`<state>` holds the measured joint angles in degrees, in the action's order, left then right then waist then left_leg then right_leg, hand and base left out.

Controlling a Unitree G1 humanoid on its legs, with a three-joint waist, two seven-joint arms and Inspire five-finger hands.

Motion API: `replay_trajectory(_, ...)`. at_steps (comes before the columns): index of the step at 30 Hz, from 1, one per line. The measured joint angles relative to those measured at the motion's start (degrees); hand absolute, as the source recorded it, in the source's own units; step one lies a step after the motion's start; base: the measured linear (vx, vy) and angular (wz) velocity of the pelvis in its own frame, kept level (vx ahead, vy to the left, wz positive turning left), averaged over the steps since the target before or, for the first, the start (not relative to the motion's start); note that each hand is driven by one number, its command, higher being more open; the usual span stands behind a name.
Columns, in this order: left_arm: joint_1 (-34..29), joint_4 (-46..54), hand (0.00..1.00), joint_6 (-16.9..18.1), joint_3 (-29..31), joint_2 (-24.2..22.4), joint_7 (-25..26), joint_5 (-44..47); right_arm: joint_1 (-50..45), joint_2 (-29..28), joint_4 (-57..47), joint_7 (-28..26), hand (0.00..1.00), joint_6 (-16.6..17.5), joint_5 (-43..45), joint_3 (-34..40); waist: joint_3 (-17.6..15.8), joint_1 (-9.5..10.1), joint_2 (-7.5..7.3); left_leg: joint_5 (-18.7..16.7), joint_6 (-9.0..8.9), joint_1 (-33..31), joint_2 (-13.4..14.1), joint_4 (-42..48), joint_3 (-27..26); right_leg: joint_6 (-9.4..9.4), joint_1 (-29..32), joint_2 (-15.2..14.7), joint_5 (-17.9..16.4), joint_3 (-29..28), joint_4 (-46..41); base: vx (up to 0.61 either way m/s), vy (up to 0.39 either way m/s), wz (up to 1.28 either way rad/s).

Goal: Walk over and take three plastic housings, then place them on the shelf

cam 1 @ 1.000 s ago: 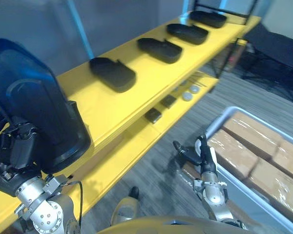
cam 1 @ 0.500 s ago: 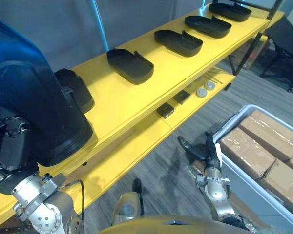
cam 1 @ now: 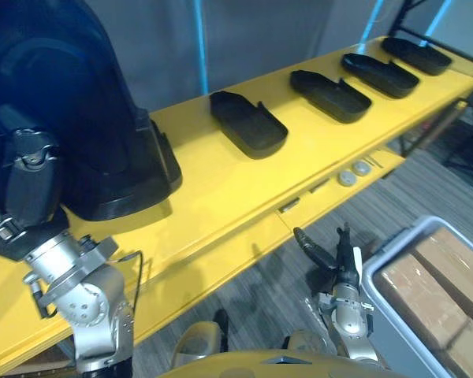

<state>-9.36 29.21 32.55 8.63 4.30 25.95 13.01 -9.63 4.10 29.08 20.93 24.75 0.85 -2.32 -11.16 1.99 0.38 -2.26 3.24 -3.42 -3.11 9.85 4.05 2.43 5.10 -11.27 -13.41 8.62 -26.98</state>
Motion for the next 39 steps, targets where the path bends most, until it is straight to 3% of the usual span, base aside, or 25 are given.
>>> replay_trajectory(2,0.0,0.0,0.00,-0.7,-2.6,-0.2,0.0,-0.1,-0.9,-0.1,-1.7,-0.3,1.00,0.1,0.0,-0.6,0.5,-0.72,0.26,0.2,-0.95,0.5,-0.2,0.3,3.2,0.64,-0.1,1.2,0.8,-2.6,4.4,0.22,-0.120,0.90)
replay_trajectory(3,0.0,0.0,0.00,-1.1,-3.7,-0.4,0.0,-0.1,-0.9,-0.2,-1.9,-0.6,1.00,0.1,0.0,-0.7,1.0,-0.56,-0.44,-0.2,-1.83,0.6,-0.6,0.8,4.2,0.60,-1.0,1.1,2.4,-2.1,7.1,0.25,-0.238,0.73)
replay_trajectory(4,-0.2,0.0,0.00,-1.7,-4.6,-0.5,0.0,-0.2,-0.9,-0.9,-1.9,-0.7,1.00,-0.1,0.1,-0.5,2.0,-0.36,-2.25,-1.2,-3.11,0.5,-1.6,1.3,5.2,0.88,-2.9,-0.3,6.9,0.1,9.6,0.28,-0.328,0.76)
replay_trajectory(5,-0.6,-0.2,0.00,-1.8,-5.1,-2.1,0.1,-0.3,-1.6,-0.7,-1.7,-1.3,1.00,-0.3,-0.3,0.3,2.6,-0.14,-2.11,-3.7,-3.87,0.4,0.1,1.9,3.9,2.65,-5.3,0.0,5.9,2.6,12.0,0.25,-0.351,0.64)
replay_trajectory(6,-0.9,-0.2,0.00,-1.8,-5.2,-2.9,0.2,-0.3,-2.2,0.0,-1.7,-2.0,1.00,-0.3,-0.6,-0.2,3.0,0.07,-1.72,-4.7,-3.90,0.0,2.5,2.5,0.6,2.45,-6.1,0.8,6.1,3.7,13.2,0.16,-0.287,0.61)
replay_trajectory(7,-0.9,-0.3,0.00,-2.1,-5.9,-4.3,0.2,-0.4,-3.1,1.0,-1.8,-2.7,1.00,-0.6,-0.5,-0.5,3.3,-0.04,-0.83,-4.1,-4.63,-0.3,6.8,3.1,-5.7,2.11,-7.4,2.2,6.1,5.8,14.4,0.12,-0.226,0.63)
replay_trajectory(8,-1.0,-0.5,0.00,-2.6,-6.5,-5.2,0.3,-0.8,-3.8,1.8,-1.7,-3.6,1.00,-0.9,-0.5,-0.4,3.7,0.23,0.06,-2.6,-6.62,-0.2,8.4,2.2,-7.3,1.73,-8.1,3.0,5.8,7.1,15.0,0.11,-0.188,0.56)
replay_trajectory(10,-1.5,-0.6,0.00,-2.6,-6.7,-5.6,0.4,-0.7,-4.9,2.0,-1.7,-4.1,1.00,-0.8,-0.7,-0.3,4.4,0.73,0.84,-2.1,-6.32,-0.6,9.5,1.4,-9.3,1.40,-8.6,3.7,5.9,8.4,16.2,0.08,-0.129,0.36)
replay_trajectory(11,-1.4,-0.7,0.00,-2.6,-7.0,-5.6,0.4,-0.6,-5.7,1.2,-1.6,-4.1,1.00,-0.8,-0.6,0.7,4.7,0.43,1.33,-3.0,-4.68,-1.2,11.4,1.9,-13.8,1.27,-8.8,3.8,5.8,10.2,16.4,0.06,-0.114,0.52)
replay_trajectory(14,-1.2,-1.8,0.00,-1.2,-8.7,-6.1,-0.7,-0.2,-7.8,-0.3,-0.4,-2.7,1.00,-0.9,0.1,3.5,5.5,-1.42,2.12,-2.5,-2.72,-1.4,16.3,2.8,-26.3,0.28,-10.6,3.6,6.5,16.3,16.6,0.03,-0.063,0.99)
replay_trajectory(17,-1.3,-1.8,0.00,0.1,-9.0,-6.5,-0.9,-0.2,-8.0,-1.4,1.5,-1.7,1.00,-1.4,0.1,7.1,6.4,-1.66,2.05,-2.6,-2.73,-0.8,15.0,-1.0,-27.8,0.36,-10.4,2.6,7.0,17.7,16.5,-0.01,0.029,0.56)
replay_trajectory(18,-1.3,-1.8,0.00,0.8,-8.7,-6.5,-1.3,-0.1,-7.8,-3.0,3.3,-1.3,1.00,-1.9,0.5,9.9,7.3,-1.90,1.08,-2.4,-2.85,0.4,13.5,-4.4,-29.3,0.30,-10.8,1.6,7.4,18.5,18.0,0.01,0.072,0.51)
replay_trajectory(20,-1.2,-1.8,0.00,1.6,-8.2,-6.7,-1.7,-0.1,-6.7,-4.6,7.1,0.3,1.00,-2.4,2.6,14.4,7.8,-1.74,1.68,1.8,-3.03,1.5,12.8,-7.1,-30.1,0.46,-11.8,1.7,7.5,18.8,18.8,0.00,0.072,0.44)
replay_trajectory(21,-1.6,-1.9,0.00,1.6,-8.4,-6.6,-2.2,0.0,-6.2,-4.7,11.4,1.0,1.00,-3.4,3.0,17.9,8.4,-1.22,2.81,6.4,-4.98,2.2,12.6,-8.9,-28.7,0.94,-13.0,2.0,7.0,19.2,19.1,-0.03,0.087,0.30)
replay_trajectory(28,-3.2,-1.9,0.00,1.9,-7.9,-6.6,-1.1,0.1,-6.8,-6.6,17.4,-1.0,1.00,-5.4,3.1,19.1,9.0,-0.58,3.07,11.0,-4.77,2.9,10.9,-14.9,-27.3,2.25,-12.1,2.0,5.7,19.8,19.1,-0.04,0.045,0.17)
replay_trajectory(31,-5.1,-2.0,0.00,1.4,-7.9,-6.6,-0.7,0.1,-6.3,-6.6,17.7,-2.4,1.00,-5.7,2.7,18.2,9.0,-0.47,3.06,11.5,-4.72,2.6,10.9,-14.6,-26.8,2.45,-12.3,2.0,5.6,20.3,18.9,0.02,0.010,0.15)
replay_trajectory(34,-5.6,-4.1,0.00,0.9,-7.8,-6.6,-1.3,1.1,-5.5,-6.6,18.0,-2.9,1.00,-6.8,2.3,17.4,8.5,-0.61,2.29,11.2,-2.90,1.3,10.9,-13.6,-27.7,3.07,-12.3,1.0,5.1,22.8,16.7,0.05,0.003,0.39)
replay_trajectory(35,-5.7,-5.1,0.00,0.9,-7.8,-6.6,-2.0,2.3,-5.3,-6.4,18.3,-2.9,1.00,-7.0,2.4,17.4,8.3,-0.52,2.04,11.1,-2.12,0.8,11.2,-12.5,-28.0,3.15,-12.2,0.5,4.6,23.1,15.7,0.05,-0.005,0.34)
replay_trajectory(39,-5.8,-8.0,0.00,0.9,-7.5,-6.7,-2.5,3.2,-4.3,-4.0,19.1,-4.1,1.00,-7.0,3.7,17.6,7.0,0.03,1.79,10.8,-1.94,0.7,10.7,-10.7,-26.6,2.37,-11.4,-1.3,1.4,20.8,11.7,0.01,0.013,0.19)
